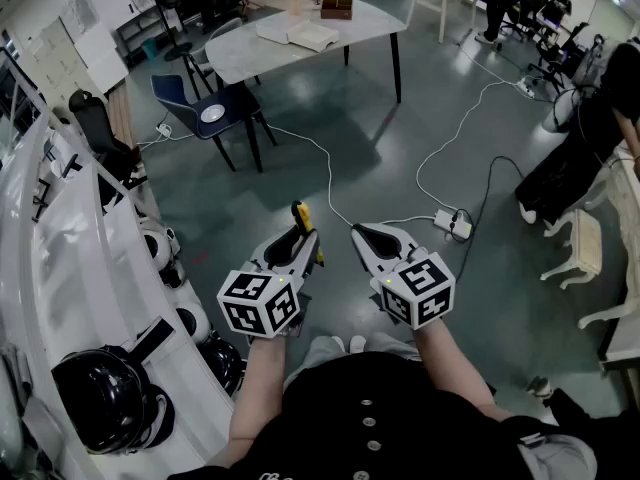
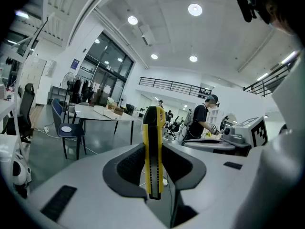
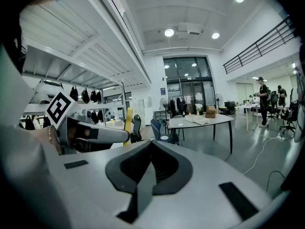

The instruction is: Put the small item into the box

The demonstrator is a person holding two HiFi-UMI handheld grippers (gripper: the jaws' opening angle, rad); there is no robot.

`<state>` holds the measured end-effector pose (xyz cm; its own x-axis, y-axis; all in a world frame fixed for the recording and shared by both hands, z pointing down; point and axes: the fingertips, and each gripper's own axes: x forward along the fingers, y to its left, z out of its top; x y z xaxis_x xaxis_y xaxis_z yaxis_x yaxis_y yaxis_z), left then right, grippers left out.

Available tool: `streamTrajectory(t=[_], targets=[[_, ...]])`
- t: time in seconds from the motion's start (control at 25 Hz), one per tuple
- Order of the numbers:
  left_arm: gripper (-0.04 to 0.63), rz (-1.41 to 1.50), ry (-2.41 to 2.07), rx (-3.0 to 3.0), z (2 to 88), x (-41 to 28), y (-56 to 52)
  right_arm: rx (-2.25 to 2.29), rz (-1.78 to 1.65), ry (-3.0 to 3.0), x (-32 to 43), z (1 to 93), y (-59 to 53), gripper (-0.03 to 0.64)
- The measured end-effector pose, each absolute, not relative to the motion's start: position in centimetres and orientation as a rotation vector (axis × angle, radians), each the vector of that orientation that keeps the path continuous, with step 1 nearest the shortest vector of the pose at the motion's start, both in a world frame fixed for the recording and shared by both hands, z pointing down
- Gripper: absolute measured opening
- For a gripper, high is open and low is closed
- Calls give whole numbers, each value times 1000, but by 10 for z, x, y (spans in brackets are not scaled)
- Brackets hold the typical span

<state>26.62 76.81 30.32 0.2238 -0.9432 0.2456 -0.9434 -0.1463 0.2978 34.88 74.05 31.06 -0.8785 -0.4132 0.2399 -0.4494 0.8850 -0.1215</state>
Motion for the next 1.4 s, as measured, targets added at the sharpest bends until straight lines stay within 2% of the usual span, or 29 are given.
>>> streamTrajectory(t=[0.64, 1.4], targets=[[126, -35, -1738, 2105, 308, 250, 768, 671, 272, -2872, 329, 312, 739, -5], [126, -67, -1716, 2134, 317, 199, 740, 731, 315, -2855, 289, 330, 702, 3]])
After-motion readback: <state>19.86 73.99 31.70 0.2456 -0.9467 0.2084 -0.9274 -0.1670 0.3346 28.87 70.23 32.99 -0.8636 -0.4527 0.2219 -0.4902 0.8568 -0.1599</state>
